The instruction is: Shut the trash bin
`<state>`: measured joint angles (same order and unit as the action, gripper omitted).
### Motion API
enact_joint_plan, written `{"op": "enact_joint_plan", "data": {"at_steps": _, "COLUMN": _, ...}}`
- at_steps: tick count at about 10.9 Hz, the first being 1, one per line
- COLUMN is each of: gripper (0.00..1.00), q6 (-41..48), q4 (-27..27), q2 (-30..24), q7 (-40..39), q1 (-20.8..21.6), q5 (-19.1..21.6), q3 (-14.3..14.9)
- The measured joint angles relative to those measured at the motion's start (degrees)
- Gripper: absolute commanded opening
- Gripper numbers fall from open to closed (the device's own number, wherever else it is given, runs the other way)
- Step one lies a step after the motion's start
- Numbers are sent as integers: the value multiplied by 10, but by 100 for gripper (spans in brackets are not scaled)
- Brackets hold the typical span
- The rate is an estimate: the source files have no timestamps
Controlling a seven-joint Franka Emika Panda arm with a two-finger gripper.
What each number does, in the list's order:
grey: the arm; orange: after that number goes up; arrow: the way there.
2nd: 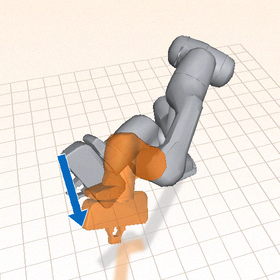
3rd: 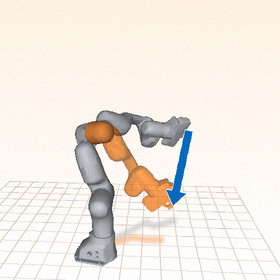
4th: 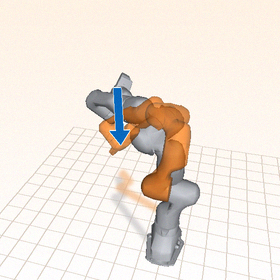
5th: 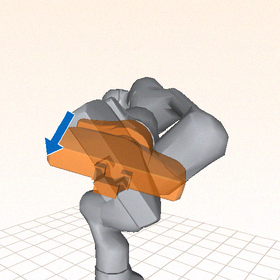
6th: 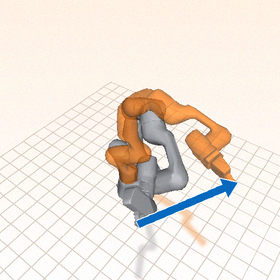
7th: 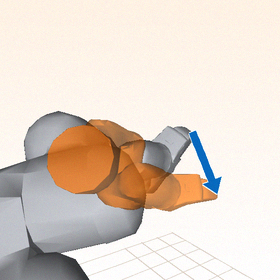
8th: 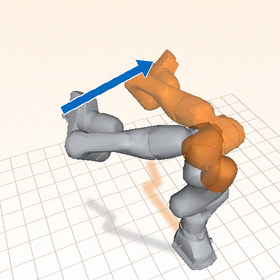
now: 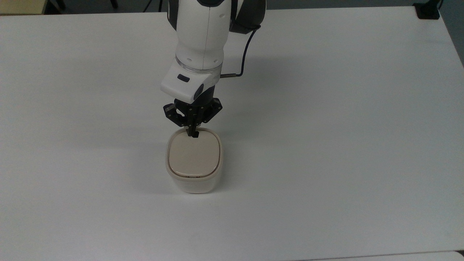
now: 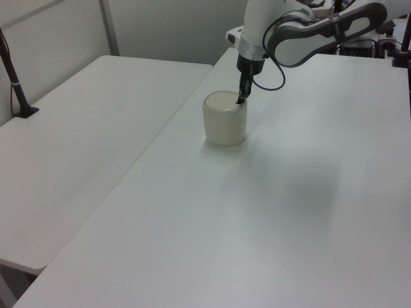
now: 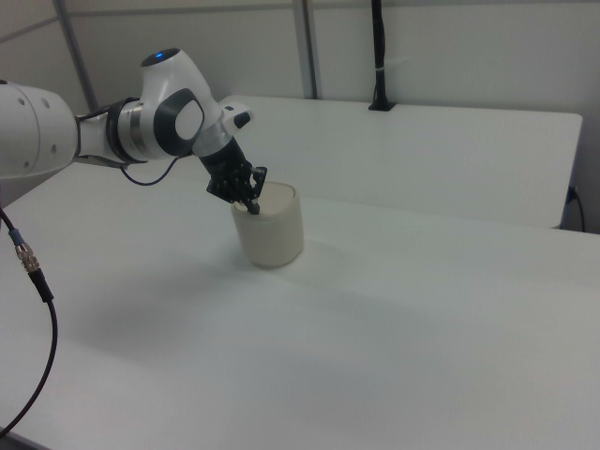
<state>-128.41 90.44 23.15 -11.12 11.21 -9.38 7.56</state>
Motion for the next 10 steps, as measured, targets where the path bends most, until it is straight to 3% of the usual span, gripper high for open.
{"op": "enact_joint_plan", "data": {"at_steps": 2, "gripper": 6, "q6": 0, "q4": 0, "q2": 0, "q7": 8, "q1": 0, "q5": 0, "q3": 0}}
{"op": "enact_joint_plan", "data": {"at_steps": 5, "gripper": 25, "q6": 1, "q4": 3, "q2": -6, "q7": 42, "q1": -5, "q5": 30, "q3": -1}}
{"op": "enact_joint_plan", "data": {"at_steps": 6, "gripper": 41, "q6": 21, "q4": 3, "q2": -13, "q7": 64, "q1": -7, "q5": 39, "q3": -1}}
{"op": "enact_joint_plan", "data": {"at_steps": 8, "gripper": 86, "q6": 86, "q4": 4, "q2": -42, "q7": 94, "q1": -14, "q5": 44, "q3": -2}}
{"op": "enact_joint_plan", "data": {"at_steps": 9, "gripper": 100, "q6": 110, "q4": 4, "q2": -55, "q7": 105, "q1": -17, "q5": 44, "q3": -2}}
{"op": "enact_joint_plan", "data": {"at_steps": 10, "gripper": 100, "q6": 137, "q4": 4, "q2": -71, "q7": 114, "q1": -22, "q5": 44, "q3": -2}}
